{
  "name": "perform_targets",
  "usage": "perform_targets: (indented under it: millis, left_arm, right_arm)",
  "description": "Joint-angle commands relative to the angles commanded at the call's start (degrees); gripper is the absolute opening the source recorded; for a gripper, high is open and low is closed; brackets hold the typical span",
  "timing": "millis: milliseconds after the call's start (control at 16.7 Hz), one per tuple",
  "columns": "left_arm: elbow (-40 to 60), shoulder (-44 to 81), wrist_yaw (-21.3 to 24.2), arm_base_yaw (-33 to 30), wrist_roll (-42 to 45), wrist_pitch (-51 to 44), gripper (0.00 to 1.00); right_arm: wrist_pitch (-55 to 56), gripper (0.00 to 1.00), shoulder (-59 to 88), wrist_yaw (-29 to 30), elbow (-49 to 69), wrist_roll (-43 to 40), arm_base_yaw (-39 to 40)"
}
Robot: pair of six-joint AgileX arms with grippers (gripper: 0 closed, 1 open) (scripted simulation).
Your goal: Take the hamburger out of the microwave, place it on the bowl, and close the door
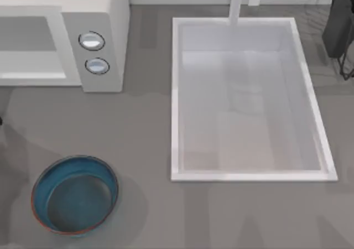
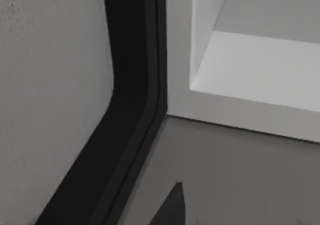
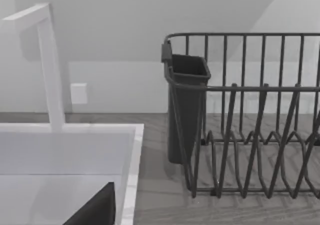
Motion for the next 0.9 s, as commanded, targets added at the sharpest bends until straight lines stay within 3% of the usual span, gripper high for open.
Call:
perform_targets:
  millis: [480,900]
  left_arm:
    - [1.7,-20.7,-0.3,0.1,0.0,-22.9,0.0]
    - [1.8,-22.8,-0.3,0.1,0.1,-25.1,0.0]
  right_arm:
    - [0.0,1.0,0.0,0.0,0.0,0.0,0.0]
    - [0.0,1.0,0.0,0.0,0.0,0.0,0.0]
